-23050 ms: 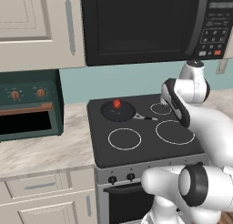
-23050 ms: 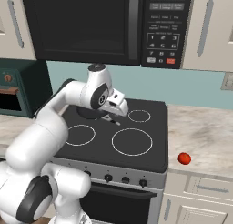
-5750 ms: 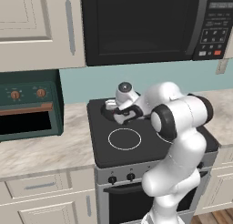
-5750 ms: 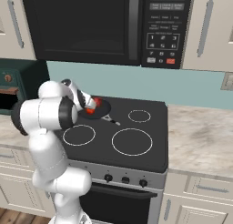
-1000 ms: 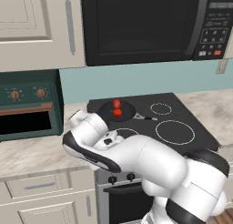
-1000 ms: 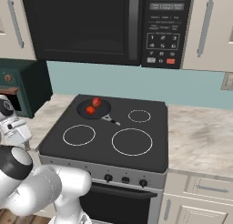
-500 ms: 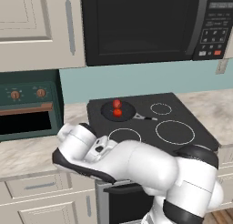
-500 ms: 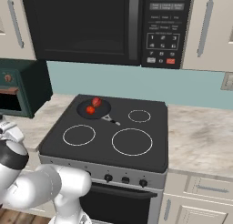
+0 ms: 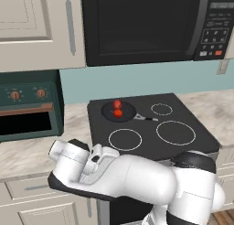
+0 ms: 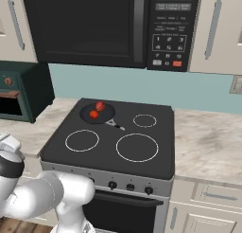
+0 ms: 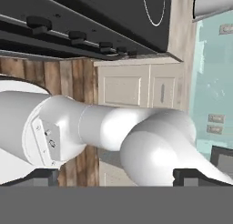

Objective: Place the pan on the rear left burner on the stove. Then place the tomato and the onion in the pan and turn on the rear left burner.

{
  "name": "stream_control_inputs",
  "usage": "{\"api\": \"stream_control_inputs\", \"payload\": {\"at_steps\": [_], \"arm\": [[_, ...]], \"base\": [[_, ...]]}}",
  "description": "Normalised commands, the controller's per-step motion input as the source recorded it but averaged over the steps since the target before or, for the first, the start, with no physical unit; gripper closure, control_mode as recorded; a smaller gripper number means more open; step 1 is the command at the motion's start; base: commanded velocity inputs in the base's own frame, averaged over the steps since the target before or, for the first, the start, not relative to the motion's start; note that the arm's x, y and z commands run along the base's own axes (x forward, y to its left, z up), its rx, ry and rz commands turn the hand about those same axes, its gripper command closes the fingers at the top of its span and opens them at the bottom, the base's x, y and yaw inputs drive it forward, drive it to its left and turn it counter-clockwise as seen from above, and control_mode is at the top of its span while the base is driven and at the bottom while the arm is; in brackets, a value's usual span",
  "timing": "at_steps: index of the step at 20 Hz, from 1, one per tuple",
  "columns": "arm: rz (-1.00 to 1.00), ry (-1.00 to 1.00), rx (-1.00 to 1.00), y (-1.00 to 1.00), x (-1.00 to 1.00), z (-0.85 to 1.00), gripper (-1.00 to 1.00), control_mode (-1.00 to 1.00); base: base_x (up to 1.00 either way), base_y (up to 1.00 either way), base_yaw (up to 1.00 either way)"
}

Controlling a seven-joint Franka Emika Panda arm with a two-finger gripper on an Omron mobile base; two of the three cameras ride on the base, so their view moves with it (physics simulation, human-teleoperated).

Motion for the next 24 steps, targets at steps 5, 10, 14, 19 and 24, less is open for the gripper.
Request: {"api": "stream_control_inputs", "payload": {"at_steps": [5, 10, 14, 19, 24], "arm": [[0.23, -0.01, -0.01, 0.0, -0.04, -0.18, -1.0, -1.0], [0.2, -0.02, 0.0, 0.0, 0.05, -0.15, -1.0, -1.0], [0.17, 0.0, 0.0, 0.0, 0.19, -0.2, -1.0, -1.0], [0.15, 0.0, 0.0, 0.0, 0.3, -0.24, -1.0, -1.0], [0.12, 0.0, 0.0, 0.01, 0.21, -0.33, -1.0, -1.0]], "base": [[0.0, 0.0, 0.0], [0.0, 0.0, 0.0], [0.0, 0.0, 0.0], [0.0, 0.0, 0.0], [0.0, 0.0, 0.0]]}}
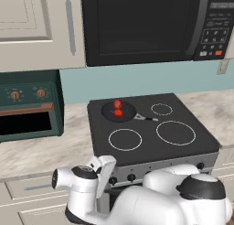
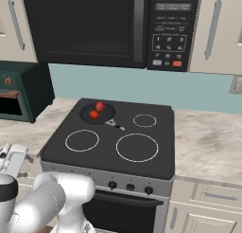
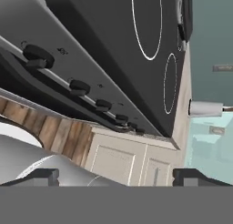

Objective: Place the pan on the rear left burner on the stove. Then place the tomato and the onion in the pan and turn on the rear left burner.

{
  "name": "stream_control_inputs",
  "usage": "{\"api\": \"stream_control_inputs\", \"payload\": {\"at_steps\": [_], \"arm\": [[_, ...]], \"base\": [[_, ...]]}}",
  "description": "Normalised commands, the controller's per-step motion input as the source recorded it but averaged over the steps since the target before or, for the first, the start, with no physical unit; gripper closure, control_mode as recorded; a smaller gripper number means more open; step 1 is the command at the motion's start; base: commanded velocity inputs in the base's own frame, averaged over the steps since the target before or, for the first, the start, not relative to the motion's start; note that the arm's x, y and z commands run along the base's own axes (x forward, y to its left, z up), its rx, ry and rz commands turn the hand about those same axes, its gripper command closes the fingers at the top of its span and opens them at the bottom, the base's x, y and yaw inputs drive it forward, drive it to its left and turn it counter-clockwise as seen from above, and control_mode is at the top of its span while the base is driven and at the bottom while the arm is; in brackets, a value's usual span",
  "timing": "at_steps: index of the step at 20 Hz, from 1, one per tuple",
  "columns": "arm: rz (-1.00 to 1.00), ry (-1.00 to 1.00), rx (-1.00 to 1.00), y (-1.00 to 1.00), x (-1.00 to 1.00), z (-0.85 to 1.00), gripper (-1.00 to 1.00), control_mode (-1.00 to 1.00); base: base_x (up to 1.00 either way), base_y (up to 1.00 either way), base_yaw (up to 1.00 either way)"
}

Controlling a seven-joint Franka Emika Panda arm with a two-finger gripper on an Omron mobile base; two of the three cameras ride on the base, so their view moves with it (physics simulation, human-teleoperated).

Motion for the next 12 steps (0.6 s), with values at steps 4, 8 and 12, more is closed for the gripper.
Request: {"api": "stream_control_inputs", "payload": {"at_steps": [4, 8, 12], "arm": [[0.02, 0.03, 0.0, 0.09, 0.01, -0.34, -1.0, -1.0], [0.0, 0.08, 0.0, 0.03, 0.0, -0.3, -1.0, -1.0], [0.0, 0.06, -0.03, 0.0, 0.11, -0.21, -1.0, -1.0]], "base": [[0.0, 0.0, 0.0], [0.0, 0.0, 0.0], [0.0, 0.0, 0.0]]}}
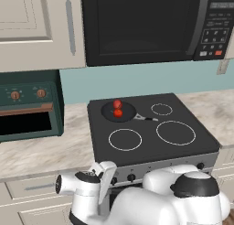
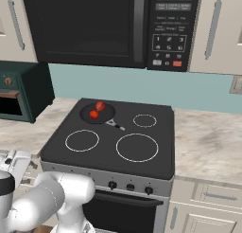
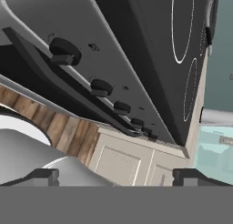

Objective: Place the pan on the rear left burner on the stove. Then place the tomato and the onion in the pan and turn on the rear left burner.

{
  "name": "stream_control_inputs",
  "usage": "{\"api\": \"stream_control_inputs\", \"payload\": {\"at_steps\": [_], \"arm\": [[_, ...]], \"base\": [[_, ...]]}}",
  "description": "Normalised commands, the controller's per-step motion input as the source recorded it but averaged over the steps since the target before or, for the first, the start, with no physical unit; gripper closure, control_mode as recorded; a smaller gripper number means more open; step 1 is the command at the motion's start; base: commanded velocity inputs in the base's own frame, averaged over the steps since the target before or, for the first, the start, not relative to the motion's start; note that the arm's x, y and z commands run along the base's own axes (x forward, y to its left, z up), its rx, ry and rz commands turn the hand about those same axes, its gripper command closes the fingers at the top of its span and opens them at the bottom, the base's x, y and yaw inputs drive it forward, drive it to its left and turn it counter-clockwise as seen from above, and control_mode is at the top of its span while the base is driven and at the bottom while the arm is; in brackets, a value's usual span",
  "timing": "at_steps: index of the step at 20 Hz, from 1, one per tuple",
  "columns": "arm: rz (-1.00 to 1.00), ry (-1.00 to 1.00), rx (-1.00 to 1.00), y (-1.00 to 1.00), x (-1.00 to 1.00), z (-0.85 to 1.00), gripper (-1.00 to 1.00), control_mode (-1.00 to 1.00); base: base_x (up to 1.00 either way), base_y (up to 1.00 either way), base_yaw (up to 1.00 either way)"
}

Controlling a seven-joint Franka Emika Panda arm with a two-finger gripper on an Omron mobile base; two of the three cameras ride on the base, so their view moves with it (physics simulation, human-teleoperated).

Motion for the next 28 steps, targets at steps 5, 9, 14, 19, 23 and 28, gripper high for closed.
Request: {"api": "stream_control_inputs", "payload": {"at_steps": [5, 9, 14, 19, 23, 28], "arm": [[0.0, 0.05, -0.08, 0.0, 0.13, -0.12, -1.0, -1.0], [0.0, 0.01, -0.12, 0.0, 0.02, -0.1, -1.0, -1.0], [0.0, 0.0, -0.14, 0.0, 0.01, -0.12, -1.0, -1.0], [0.0, 0.0, -0.12, 0.0, 0.02, -0.02, -1.0, -1.0], [0.0, 0.0, -0.11, -0.06, 0.0, -0.01, -1.0, -1.0], [0.0, 0.01, -0.09, -0.11, 0.0, 0.0, -1.0, -1.0]], "base": [[0.0, 0.0, 0.0], [0.0, 0.0, 0.0], [0.0, 0.0, 0.0], [0.0, 0.0, 0.0], [0.0, 0.0, 0.0], [0.0, 0.0, 0.0]]}}
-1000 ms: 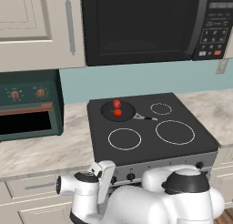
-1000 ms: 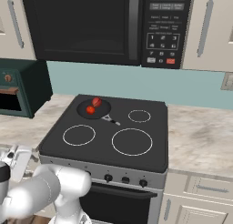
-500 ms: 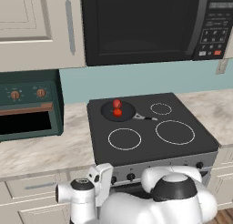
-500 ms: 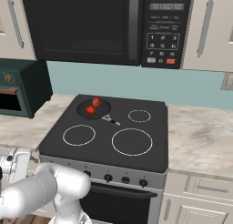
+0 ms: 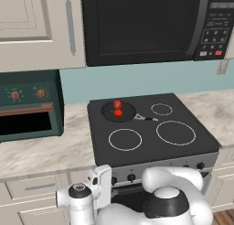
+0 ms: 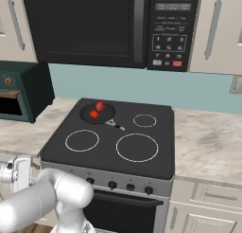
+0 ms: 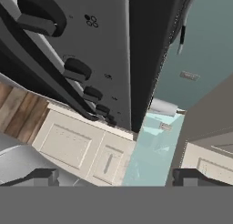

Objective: Place the pan on the rear left burner on the stove. Then place the tomato and the onion in the pan and turn on the rear left burner.

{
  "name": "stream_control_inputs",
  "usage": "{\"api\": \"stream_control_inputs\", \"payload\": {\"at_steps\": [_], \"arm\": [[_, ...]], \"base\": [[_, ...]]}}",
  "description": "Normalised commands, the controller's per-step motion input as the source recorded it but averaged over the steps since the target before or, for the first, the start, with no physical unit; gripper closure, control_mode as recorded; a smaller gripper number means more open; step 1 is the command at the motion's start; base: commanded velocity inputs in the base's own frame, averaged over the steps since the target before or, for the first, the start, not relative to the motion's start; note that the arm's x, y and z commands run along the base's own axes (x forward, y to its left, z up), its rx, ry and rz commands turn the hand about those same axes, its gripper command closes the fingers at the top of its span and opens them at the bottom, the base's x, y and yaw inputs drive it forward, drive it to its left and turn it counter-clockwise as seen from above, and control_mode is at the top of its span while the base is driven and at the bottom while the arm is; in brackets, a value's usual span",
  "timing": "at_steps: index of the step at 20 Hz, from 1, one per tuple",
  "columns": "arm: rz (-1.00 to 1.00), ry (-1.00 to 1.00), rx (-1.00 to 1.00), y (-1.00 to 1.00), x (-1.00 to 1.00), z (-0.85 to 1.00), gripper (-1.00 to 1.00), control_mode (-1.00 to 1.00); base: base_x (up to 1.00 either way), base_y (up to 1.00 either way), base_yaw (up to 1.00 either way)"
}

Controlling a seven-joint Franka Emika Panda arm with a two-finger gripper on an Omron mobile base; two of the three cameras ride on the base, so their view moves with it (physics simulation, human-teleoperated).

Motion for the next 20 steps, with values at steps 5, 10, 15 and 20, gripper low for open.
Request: {"api": "stream_control_inputs", "payload": {"at_steps": [5, 10, 15, 20], "arm": [[0.0, 0.02, -0.08, -0.14, 0.0, 0.0, -1.0, -1.0], [0.0, 0.01, -0.07, -0.13, 0.0, 0.0, -1.0, -1.0], [0.0, 0.01, -0.06, -0.12, 0.0, -0.01, -1.0, -1.0], [0.0, 0.0, -0.05, -0.16, 0.0, -0.02, -1.0, -1.0]], "base": [[0.0, 0.0, 0.0], [0.0, 0.0, 0.0], [0.0, 0.0, 0.0], [0.0, 0.0, 0.0]]}}
